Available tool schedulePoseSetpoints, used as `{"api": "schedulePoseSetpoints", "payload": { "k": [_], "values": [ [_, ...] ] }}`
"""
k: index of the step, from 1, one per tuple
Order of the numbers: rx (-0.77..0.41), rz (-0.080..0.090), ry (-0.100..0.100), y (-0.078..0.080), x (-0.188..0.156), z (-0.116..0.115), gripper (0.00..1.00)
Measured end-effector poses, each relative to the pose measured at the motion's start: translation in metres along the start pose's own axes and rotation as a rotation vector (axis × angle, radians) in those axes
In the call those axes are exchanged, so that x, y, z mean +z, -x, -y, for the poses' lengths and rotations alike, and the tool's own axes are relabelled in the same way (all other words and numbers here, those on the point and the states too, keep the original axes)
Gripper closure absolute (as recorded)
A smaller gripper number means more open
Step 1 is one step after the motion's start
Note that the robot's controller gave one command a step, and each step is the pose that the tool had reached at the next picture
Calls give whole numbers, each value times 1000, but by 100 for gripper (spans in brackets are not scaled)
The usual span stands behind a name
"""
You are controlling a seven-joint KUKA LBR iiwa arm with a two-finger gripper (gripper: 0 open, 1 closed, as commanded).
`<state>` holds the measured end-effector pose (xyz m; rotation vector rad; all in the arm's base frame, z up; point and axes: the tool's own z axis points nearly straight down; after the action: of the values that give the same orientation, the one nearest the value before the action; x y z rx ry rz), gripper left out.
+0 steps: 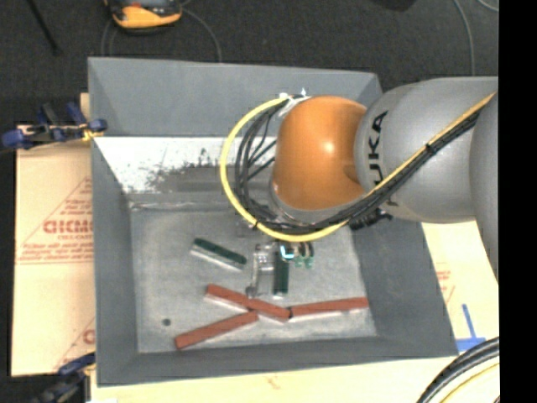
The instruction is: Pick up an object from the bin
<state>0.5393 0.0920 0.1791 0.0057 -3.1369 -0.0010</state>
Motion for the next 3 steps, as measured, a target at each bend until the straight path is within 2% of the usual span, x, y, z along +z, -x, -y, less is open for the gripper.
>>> {"api": "schedulePoseSetpoints", "payload": {
  "k": [1,2,3],
  "values": [
    [2,8,1,2,-4,0,0],
    [61,15,2,13,40,-6,0],
    [187,19,6,14,101,-10,100]
  ]
}}
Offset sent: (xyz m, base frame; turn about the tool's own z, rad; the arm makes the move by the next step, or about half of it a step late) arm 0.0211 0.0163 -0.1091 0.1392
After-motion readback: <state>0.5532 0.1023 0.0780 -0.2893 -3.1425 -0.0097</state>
